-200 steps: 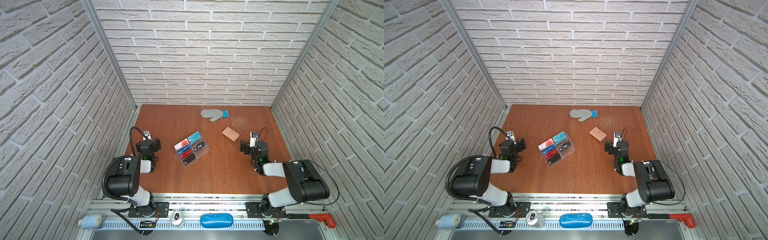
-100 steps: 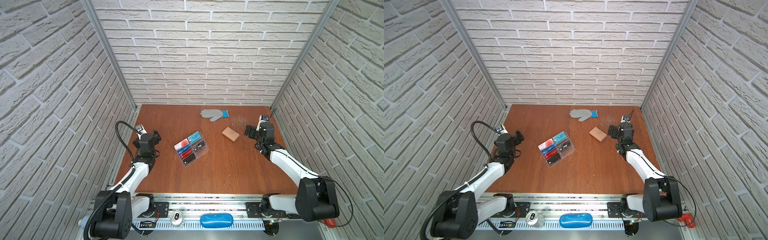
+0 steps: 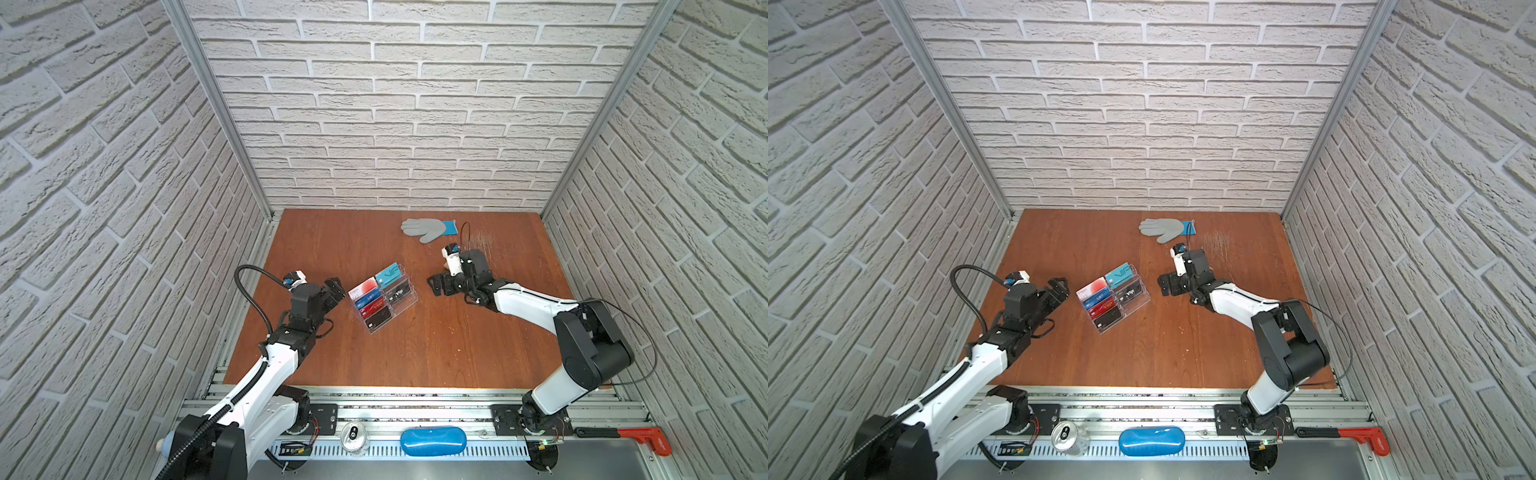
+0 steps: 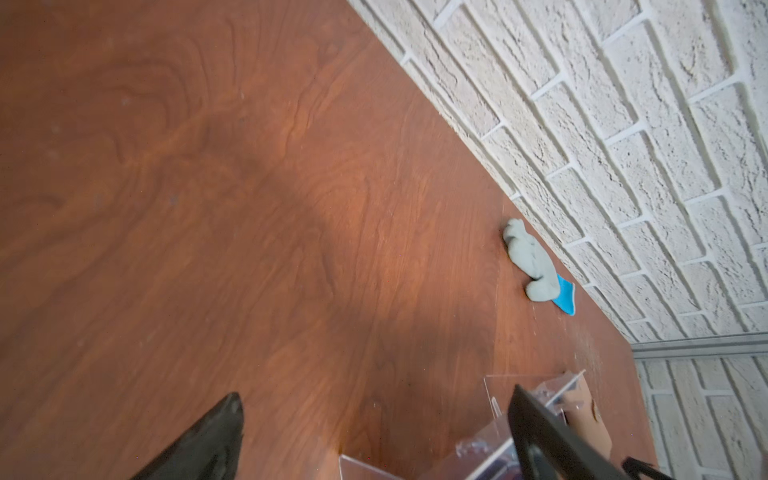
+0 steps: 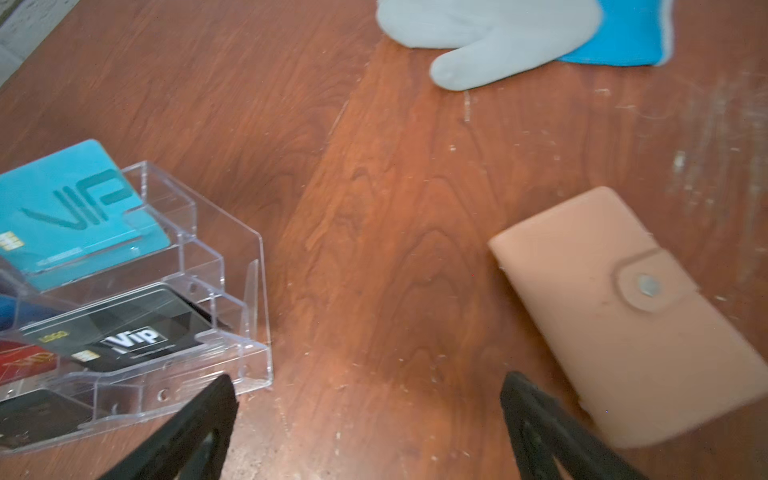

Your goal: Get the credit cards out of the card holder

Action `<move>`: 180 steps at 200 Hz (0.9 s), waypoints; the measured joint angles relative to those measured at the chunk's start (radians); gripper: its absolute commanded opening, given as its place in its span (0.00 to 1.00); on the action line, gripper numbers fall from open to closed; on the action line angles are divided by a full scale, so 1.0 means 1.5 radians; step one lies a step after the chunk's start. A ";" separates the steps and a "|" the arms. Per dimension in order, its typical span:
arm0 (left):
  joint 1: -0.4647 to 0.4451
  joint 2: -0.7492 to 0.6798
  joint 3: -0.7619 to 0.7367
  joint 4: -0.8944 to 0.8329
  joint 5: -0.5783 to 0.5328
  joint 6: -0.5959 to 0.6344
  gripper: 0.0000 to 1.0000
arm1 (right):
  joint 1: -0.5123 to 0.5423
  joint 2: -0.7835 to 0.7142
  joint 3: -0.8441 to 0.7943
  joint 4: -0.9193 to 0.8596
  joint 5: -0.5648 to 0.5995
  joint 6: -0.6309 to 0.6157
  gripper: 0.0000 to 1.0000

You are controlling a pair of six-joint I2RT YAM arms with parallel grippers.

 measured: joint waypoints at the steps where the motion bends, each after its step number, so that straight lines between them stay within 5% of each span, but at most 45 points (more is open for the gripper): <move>1: -0.002 -0.001 -0.002 0.000 0.001 0.000 0.98 | 0.001 0.001 0.001 0.000 0.000 0.000 1.00; 77: -0.105 0.080 -0.046 0.097 0.024 -0.101 0.98 | 0.064 0.064 0.045 0.014 -0.022 0.002 1.00; 180: -0.130 0.274 0.060 0.241 0.045 -0.096 0.98 | 0.075 0.124 0.064 0.014 -0.017 0.059 1.00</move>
